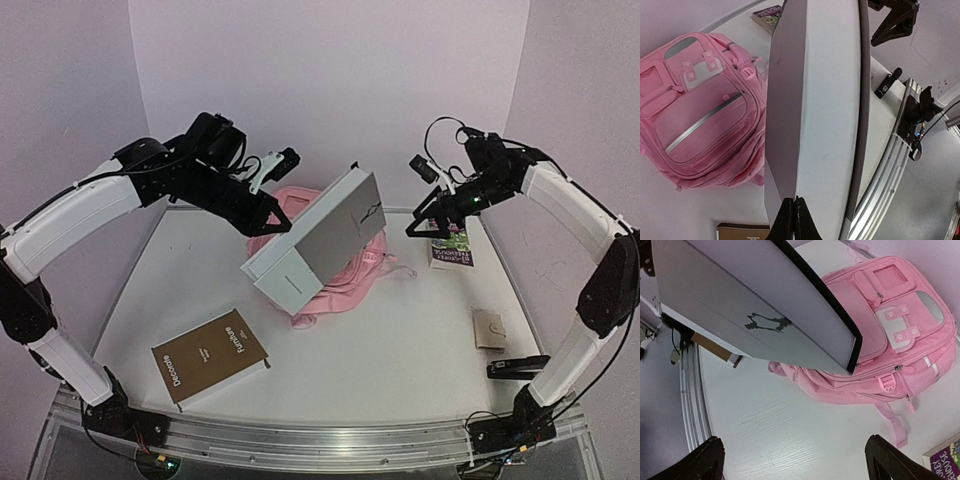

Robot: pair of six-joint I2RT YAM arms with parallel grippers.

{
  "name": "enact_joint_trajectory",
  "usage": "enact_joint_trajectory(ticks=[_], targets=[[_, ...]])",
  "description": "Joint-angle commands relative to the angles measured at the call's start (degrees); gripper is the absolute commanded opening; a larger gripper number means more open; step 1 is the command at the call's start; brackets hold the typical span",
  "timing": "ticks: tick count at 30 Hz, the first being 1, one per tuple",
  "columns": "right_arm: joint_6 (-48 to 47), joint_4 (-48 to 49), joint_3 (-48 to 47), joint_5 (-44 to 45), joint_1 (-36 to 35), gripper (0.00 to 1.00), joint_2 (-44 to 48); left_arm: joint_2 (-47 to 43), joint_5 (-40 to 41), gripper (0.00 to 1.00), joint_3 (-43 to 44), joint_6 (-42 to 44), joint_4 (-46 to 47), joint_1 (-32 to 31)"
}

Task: Pack the student bag
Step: Pick up the book from the center of the board.

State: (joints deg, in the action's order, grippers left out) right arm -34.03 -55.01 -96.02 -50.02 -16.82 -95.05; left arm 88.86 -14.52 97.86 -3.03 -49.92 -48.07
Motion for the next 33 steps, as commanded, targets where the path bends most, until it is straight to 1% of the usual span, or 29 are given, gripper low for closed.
enact_joint_trajectory(ticks=[1,4,6,11,21,25,30,33], targets=[[-18.81,-12.01,-5.35,-0.43,-0.34,0.98,3.46,-3.13,-9.61,0.00,-1.73,5.53,2.70,-0.20],[-27.49,-18.40,-6.81,-0.40,-1.59,0.98,3.39,-3.29,-14.18,0.00,-2.60,8.54,1.82,-0.18],[-30.18,-21.18,-7.28,0.10,-3.41,0.98,3.37,-3.34,-17.23,0.00,-2.84,9.75,1.66,-0.15],[-30.00,-22.78,-7.74,-0.10,-7.23,0.98,2.99,-3.34,-22.14,0.00,-2.96,11.02,1.76,-0.41],[-26.41,-23.86,-9.63,-3.28,-11.71,0.98,0.94,-2.90,-24.66,0.00,-4.12,11.03,3.48,-0.74],[-25.04,-23.61,-9.29,-5.08,-11.72,0.92,0.23,-4.07,-24.91,0.00,-5.22,10.93,5.36,-0.70],[-23.58,-23.49,-9.52,-8.00,-11.78,0.80,-0.31,-3.80,-26.28,0.00,-5.37,10.73,5.42,-0.68],[-23.37,-23.40,-9.36,-8.34,-12.57,0.73,-0.32,-3.18,-27.29,0.00,-5.38,10.68,5.43,-0.73]])
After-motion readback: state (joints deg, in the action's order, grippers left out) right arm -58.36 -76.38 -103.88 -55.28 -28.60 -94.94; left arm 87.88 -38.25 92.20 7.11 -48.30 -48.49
